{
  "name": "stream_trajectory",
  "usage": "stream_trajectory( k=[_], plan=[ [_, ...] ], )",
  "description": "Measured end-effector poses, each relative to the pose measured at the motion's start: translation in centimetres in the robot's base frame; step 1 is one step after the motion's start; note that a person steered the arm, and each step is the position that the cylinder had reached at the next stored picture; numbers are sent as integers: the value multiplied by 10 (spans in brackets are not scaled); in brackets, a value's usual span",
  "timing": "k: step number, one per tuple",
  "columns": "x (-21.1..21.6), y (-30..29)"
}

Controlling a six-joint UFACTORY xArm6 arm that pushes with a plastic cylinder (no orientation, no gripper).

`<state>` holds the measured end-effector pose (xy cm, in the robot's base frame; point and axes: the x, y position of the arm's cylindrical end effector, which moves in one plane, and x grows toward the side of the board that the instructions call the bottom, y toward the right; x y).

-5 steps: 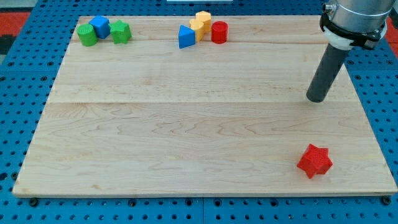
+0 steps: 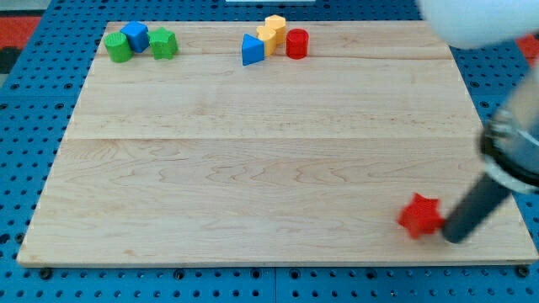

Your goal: Push red star below green star

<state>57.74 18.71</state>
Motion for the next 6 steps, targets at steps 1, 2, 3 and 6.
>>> stream_trajectory(
  k=[1, 2, 3, 6],
  plan=[
    [-34, -102],
    [-45, -116],
    [-44, -117],
    [-93, -144]
  ],
)
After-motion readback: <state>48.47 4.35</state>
